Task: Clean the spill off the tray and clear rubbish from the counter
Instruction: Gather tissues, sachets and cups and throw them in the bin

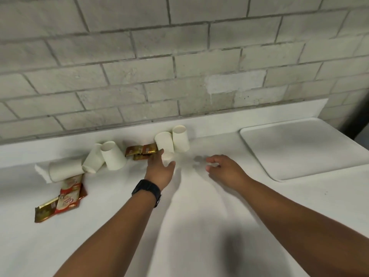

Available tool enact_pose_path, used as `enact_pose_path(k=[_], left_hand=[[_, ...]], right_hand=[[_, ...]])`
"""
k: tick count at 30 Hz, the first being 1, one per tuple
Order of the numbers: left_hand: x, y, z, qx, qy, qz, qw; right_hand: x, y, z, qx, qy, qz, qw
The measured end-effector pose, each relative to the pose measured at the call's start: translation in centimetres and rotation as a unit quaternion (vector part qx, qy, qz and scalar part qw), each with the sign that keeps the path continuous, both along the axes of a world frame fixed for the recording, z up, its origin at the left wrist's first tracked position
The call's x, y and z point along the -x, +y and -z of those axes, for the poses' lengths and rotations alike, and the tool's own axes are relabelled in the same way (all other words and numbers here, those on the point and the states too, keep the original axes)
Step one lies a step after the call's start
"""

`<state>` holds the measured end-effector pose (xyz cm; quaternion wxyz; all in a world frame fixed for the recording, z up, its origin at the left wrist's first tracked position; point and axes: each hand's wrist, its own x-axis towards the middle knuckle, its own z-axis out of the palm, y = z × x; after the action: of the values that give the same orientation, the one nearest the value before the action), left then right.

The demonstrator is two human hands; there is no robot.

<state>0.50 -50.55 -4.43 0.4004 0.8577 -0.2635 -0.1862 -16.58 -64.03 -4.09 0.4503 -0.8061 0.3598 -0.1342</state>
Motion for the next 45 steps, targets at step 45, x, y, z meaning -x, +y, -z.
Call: enact_pose_path(k=[45], left_hand=[[22.6,-5.2,-2.6,0.161,0.141,0.235,0.948]], right_hand=[[20.8,0.5,-4.4,0.029,-0.245,0.201,0.948]])
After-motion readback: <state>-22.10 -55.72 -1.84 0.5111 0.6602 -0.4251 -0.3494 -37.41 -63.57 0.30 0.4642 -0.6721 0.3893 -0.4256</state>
